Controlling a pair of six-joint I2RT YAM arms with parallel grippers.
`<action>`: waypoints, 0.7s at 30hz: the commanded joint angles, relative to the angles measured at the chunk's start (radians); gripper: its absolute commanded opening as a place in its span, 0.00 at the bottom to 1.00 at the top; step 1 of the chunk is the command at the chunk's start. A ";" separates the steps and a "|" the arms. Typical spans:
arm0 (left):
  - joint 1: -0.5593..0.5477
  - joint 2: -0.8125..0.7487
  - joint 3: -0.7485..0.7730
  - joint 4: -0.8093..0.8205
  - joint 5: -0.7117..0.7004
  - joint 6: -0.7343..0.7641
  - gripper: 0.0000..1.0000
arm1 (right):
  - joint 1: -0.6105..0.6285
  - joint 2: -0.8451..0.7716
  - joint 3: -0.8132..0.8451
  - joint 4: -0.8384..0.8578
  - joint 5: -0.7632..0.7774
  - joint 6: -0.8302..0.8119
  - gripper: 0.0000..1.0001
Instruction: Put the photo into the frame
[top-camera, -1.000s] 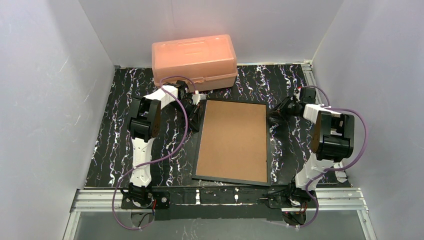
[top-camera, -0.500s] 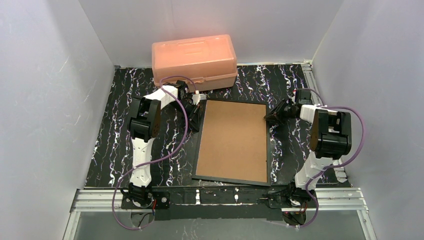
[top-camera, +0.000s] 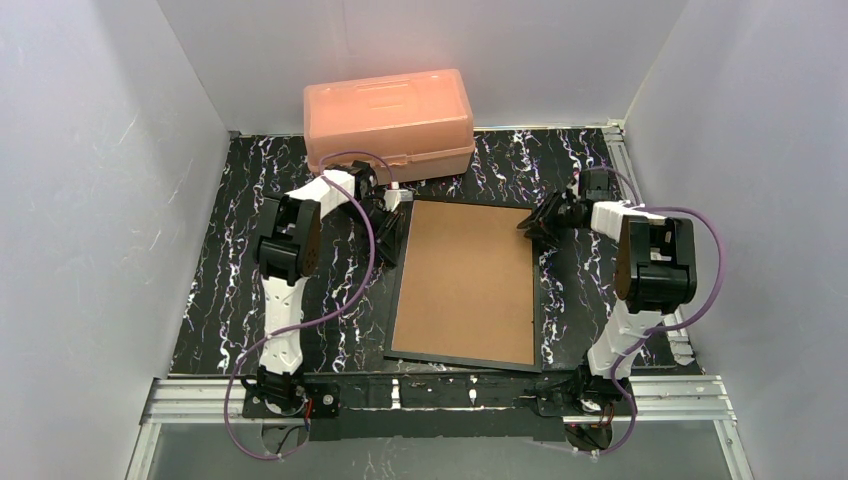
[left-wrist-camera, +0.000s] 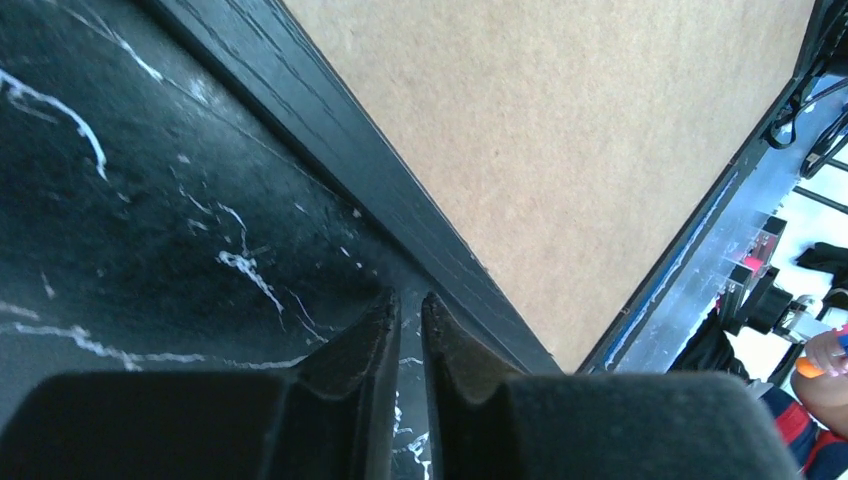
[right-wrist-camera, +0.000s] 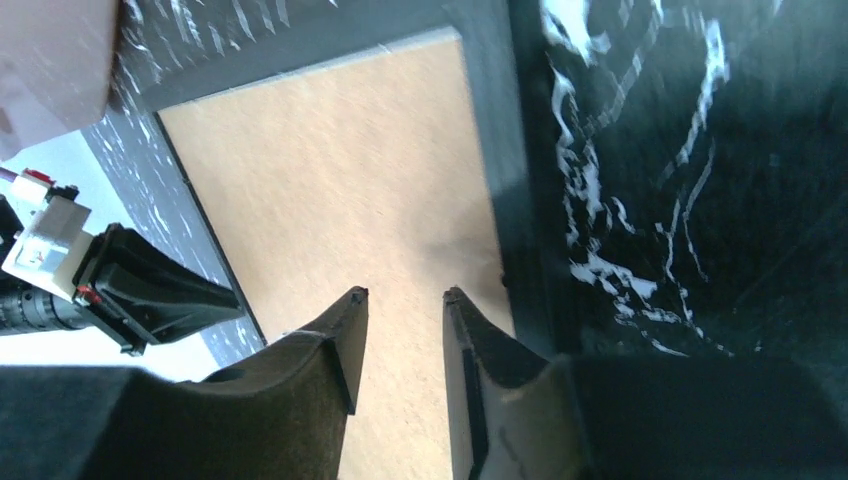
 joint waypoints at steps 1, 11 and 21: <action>0.006 -0.143 0.009 -0.128 -0.016 0.106 0.17 | 0.001 -0.056 0.168 -0.025 0.076 -0.040 0.47; -0.029 -0.294 -0.130 -0.240 -0.070 0.220 0.27 | 0.098 -0.102 0.197 -0.095 0.144 -0.057 0.55; -0.030 -0.282 -0.192 -0.247 -0.108 0.405 0.12 | 0.090 -0.470 -0.135 -0.320 0.340 -0.068 0.71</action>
